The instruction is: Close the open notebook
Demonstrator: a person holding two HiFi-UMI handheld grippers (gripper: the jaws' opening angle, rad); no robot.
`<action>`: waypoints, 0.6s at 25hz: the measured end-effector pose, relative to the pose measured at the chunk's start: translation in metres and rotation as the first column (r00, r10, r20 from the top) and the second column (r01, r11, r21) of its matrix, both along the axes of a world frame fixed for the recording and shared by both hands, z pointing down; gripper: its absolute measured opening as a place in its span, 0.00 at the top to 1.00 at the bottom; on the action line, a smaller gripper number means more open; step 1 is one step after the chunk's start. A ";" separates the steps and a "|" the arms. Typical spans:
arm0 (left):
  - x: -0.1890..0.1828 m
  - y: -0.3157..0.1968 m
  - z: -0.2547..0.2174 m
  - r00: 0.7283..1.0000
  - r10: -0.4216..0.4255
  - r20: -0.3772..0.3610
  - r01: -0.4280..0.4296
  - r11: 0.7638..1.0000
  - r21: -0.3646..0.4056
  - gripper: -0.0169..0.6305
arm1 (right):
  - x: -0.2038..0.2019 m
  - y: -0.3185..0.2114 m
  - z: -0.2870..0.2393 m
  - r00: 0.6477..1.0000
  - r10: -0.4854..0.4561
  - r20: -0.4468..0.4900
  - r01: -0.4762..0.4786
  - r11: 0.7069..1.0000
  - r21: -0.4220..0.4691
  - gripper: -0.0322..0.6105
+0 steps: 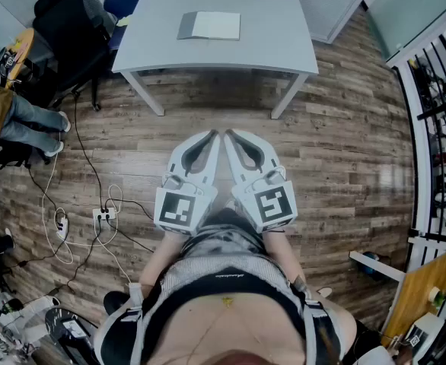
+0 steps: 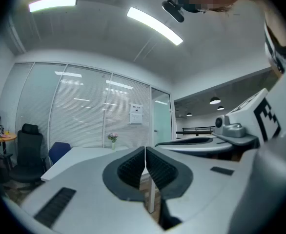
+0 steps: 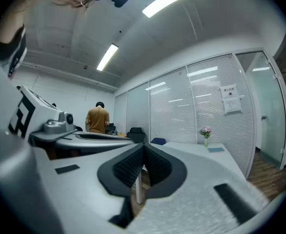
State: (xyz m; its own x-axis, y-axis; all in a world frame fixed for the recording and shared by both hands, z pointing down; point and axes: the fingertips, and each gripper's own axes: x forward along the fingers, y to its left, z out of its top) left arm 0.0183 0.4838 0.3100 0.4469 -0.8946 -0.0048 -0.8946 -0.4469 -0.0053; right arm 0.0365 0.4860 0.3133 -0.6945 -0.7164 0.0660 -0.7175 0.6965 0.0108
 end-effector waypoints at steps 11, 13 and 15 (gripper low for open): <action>-0.007 -0.002 0.009 0.998 -0.063 -0.020 0.063 0.998 -0.015 0.94 | 0.007 -0.002 0.000 0.999 -0.021 0.034 0.021 1.000 0.015 0.86; -0.006 -0.002 0.011 0.997 -0.067 -0.032 0.066 0.998 -0.024 0.87 | 0.010 -0.001 0.003 0.999 -0.028 0.034 0.028 1.000 0.001 0.85; -0.004 -0.002 0.013 0.997 -0.071 -0.042 0.069 0.997 -0.041 0.87 | 0.013 0.000 0.005 0.999 -0.035 0.031 0.035 0.999 -0.003 0.85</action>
